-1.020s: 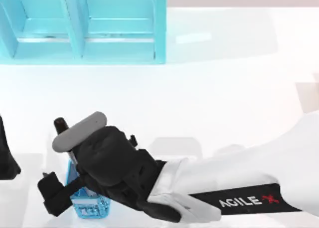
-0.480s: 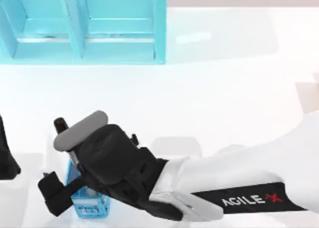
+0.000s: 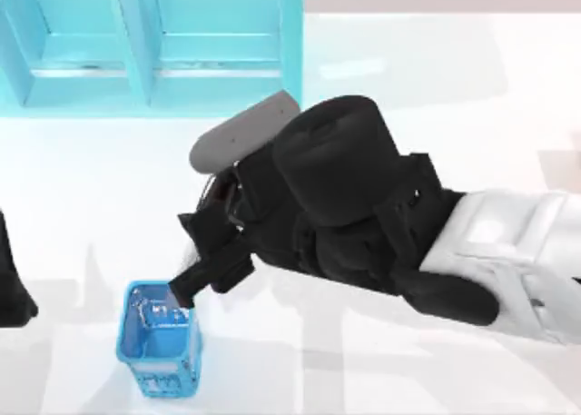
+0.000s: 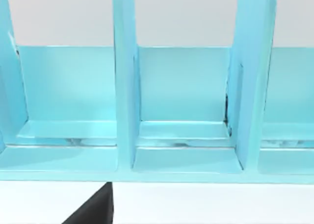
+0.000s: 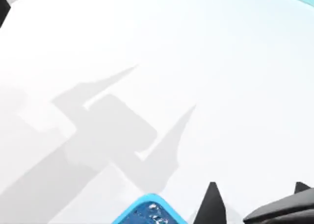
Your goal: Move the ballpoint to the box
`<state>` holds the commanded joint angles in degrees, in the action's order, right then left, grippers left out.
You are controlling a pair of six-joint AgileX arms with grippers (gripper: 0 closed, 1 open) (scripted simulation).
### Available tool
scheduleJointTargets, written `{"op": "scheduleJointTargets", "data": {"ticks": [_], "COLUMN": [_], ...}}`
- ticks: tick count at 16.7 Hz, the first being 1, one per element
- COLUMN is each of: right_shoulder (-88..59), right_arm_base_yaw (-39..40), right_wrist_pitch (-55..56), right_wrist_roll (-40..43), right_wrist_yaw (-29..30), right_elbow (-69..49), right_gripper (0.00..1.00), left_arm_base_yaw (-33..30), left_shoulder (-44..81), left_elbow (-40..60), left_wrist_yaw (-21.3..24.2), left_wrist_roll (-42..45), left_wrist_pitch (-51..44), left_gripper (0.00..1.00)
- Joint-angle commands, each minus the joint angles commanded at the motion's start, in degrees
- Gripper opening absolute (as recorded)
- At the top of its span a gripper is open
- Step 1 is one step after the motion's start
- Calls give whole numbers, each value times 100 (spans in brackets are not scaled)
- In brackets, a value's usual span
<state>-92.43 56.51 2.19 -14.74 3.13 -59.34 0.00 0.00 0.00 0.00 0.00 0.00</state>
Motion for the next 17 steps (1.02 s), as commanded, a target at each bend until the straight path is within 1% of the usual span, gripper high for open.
{"op": "scheduleJointTargets", "data": {"ticks": [2,5,12,15,17], "right_shoulder": [735,1386,1482,1454,1444], "right_arm_base_yaw": [-215,-453,-541,-1072,-1724], "right_wrist_pitch": [-517,-1112,-1285,-1780,-2283], "right_wrist_roll": [114,236,315,849,1441], "right_wrist_yaw": [-204,-436,-497,-675,-914], "right_elbow": [166,366,401,440,391], "right_gripper": [0,0,0,0,0], "left_arm_base_yaw": [0,0,0,0,0], "left_shoulder": [0,0,0,0,0], "left_elbow": [0,0,0,0,0], "left_wrist_yaw": [0,0,0,0,0], "left_wrist_roll": [0,0,0,0,0], "left_wrist_pitch": [0,0,0,0,0], "left_gripper": [100,100,100,100,100]}}
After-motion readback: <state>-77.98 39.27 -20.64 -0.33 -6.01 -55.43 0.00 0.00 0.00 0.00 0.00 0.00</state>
